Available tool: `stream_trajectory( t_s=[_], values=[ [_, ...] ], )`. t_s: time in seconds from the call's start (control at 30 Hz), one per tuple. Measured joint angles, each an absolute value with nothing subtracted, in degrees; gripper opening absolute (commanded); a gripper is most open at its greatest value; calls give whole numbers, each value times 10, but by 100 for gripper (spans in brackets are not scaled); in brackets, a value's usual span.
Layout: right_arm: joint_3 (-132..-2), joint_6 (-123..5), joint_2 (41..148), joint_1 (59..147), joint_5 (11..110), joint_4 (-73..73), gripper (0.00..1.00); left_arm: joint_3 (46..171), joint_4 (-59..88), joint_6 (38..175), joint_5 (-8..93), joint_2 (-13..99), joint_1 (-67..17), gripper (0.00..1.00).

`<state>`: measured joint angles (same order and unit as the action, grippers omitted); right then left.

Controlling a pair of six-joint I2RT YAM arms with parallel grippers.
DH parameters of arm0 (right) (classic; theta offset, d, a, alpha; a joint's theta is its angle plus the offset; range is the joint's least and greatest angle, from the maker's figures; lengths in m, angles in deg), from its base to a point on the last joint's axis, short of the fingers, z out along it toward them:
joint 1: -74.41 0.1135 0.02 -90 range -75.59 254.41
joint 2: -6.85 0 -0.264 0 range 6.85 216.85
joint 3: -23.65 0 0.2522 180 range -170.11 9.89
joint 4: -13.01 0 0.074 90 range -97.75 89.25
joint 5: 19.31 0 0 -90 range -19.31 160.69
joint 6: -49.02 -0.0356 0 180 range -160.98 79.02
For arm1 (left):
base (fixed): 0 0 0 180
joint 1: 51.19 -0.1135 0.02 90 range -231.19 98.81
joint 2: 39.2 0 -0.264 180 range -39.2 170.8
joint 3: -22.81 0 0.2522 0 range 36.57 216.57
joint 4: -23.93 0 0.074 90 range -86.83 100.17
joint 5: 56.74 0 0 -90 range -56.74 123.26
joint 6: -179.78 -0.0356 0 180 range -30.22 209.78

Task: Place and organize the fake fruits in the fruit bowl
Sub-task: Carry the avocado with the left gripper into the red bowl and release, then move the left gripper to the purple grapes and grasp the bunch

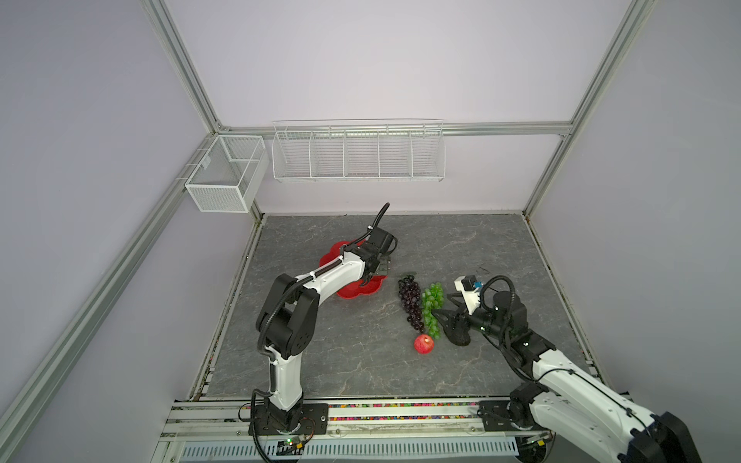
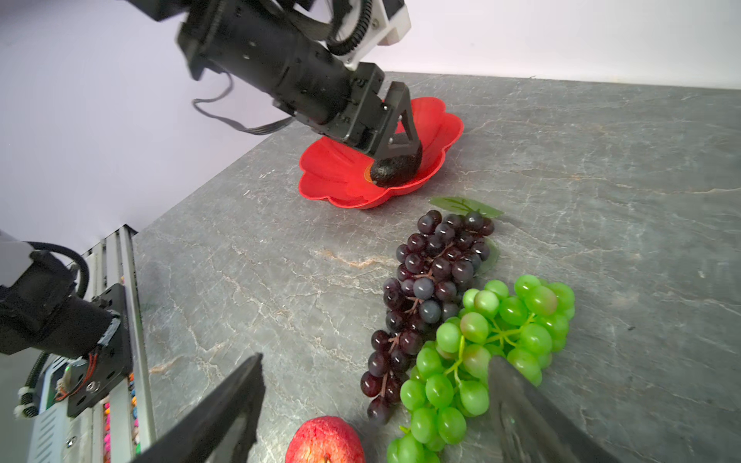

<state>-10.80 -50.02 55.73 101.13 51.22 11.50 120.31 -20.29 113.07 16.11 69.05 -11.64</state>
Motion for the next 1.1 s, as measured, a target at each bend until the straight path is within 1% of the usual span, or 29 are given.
stream_trajectory(
  t_s=[0.1, 0.2, 0.4, 0.7, 0.83, 0.93, 1.03, 1.1],
  values=[
    [-110, -507, 544, 1009, 568, 93, 89, 1197, -198, 1146, 171, 661, -70, 82],
    [-119, -518, 557, 989, 595, 72, 89, 1174, -175, 1186, 200, 653, -28, 82],
    [-119, -537, 574, 967, 589, 66, 89, 1121, -163, 1293, 213, 675, 19, 82],
    [-119, -543, 563, 966, 574, 66, 89, 1119, -119, 1364, 211, 721, 29, 82],
    [-119, -544, 563, 966, 571, 66, 89, 1157, -124, 1375, 200, 762, 29, 81],
    [-119, -545, 563, 966, 567, 66, 89, 1213, -141, 1378, 183, 802, 29, 80],
    [-119, -545, 563, 966, 563, 66, 89, 1261, -163, 1383, 171, 833, 28, 74],
    [-119, -545, 562, 966, 562, 66, 89, 1271, -167, 1387, 167, 843, 28, 72]
  ],
)
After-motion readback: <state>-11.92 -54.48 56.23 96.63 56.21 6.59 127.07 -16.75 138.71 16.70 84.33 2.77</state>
